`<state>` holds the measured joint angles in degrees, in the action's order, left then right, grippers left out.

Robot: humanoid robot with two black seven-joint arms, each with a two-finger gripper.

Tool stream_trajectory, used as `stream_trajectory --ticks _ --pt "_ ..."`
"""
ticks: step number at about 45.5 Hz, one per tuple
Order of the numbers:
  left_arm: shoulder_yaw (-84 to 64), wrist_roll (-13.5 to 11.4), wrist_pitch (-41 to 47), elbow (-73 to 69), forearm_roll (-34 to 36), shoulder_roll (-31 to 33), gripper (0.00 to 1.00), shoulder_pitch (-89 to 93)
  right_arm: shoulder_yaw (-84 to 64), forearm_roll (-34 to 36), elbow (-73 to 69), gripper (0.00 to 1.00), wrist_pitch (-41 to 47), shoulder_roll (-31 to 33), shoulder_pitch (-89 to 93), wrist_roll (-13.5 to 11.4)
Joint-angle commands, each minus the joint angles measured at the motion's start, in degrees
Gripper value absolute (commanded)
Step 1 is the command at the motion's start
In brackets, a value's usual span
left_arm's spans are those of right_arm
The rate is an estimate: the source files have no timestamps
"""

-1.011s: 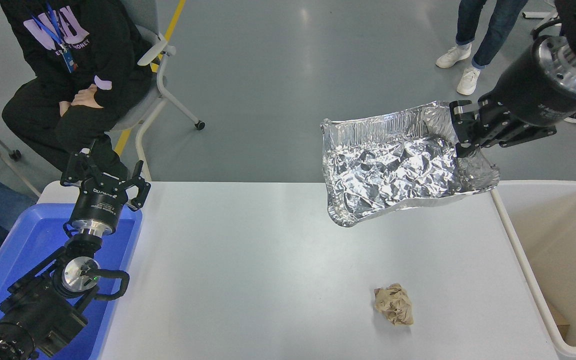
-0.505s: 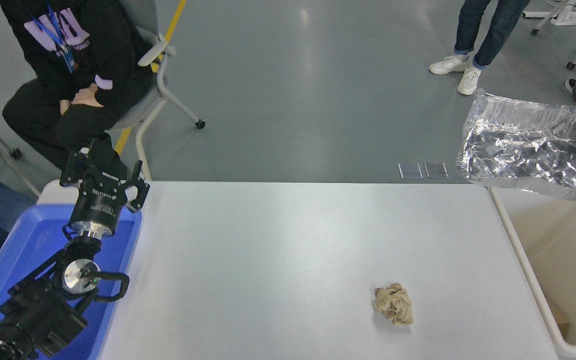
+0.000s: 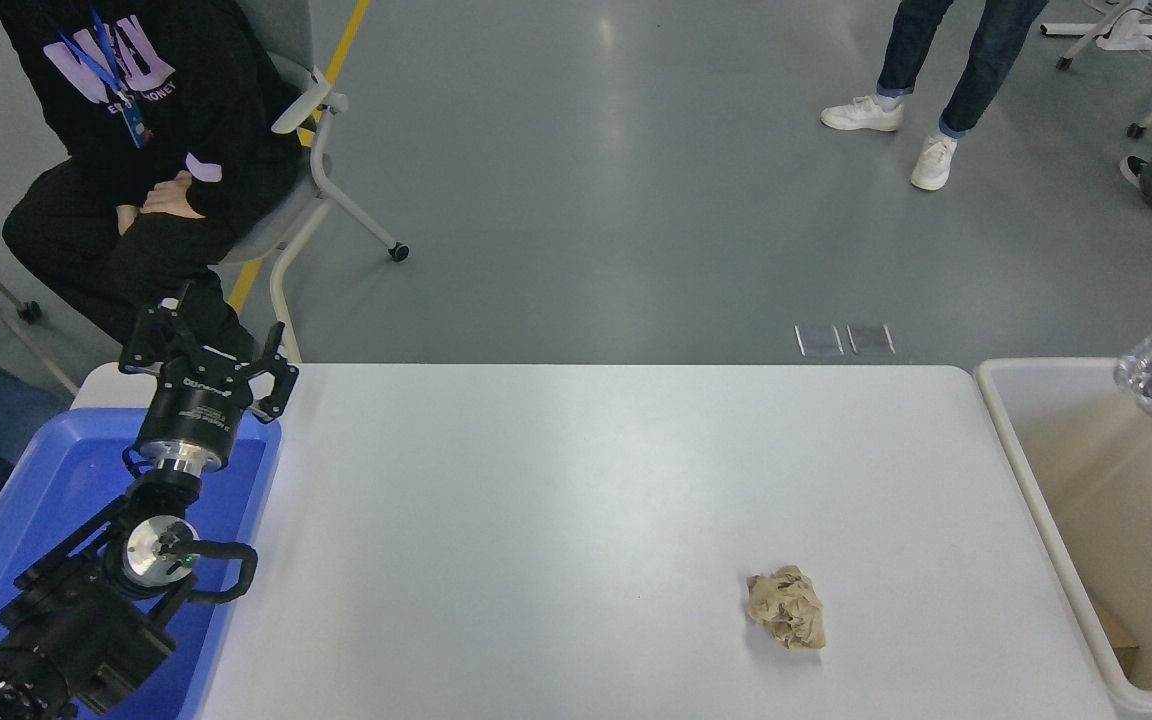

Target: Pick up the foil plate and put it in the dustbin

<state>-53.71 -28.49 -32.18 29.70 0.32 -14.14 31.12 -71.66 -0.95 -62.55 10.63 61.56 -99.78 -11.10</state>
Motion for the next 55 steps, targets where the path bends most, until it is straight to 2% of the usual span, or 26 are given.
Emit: stream_trajectory --ticks 1,8,22,35,55 --pt "0.0 0.0 -0.1 0.0 0.0 0.0 0.98 0.1 24.6 6.8 16.7 0.0 -10.5 -6.9 36.6 0.0" --pt "0.0 0.0 -0.1 0.0 0.0 0.0 0.98 0.1 34.8 6.8 27.4 0.0 -12.2 -12.6 47.6 0.0" --pt "0.0 0.1 -0.1 0.0 0.0 0.0 0.98 0.1 37.7 8.0 41.8 0.0 -18.8 -24.8 55.7 0.0" --pt "0.0 0.0 -0.1 0.0 0.0 0.0 0.98 0.1 43.8 8.0 49.3 0.0 -22.1 -32.0 62.2 -0.1" --pt "0.0 0.0 -0.1 0.0 0.0 0.0 0.98 0.1 45.2 7.9 50.5 0.0 -22.3 -33.5 62.5 -0.1"
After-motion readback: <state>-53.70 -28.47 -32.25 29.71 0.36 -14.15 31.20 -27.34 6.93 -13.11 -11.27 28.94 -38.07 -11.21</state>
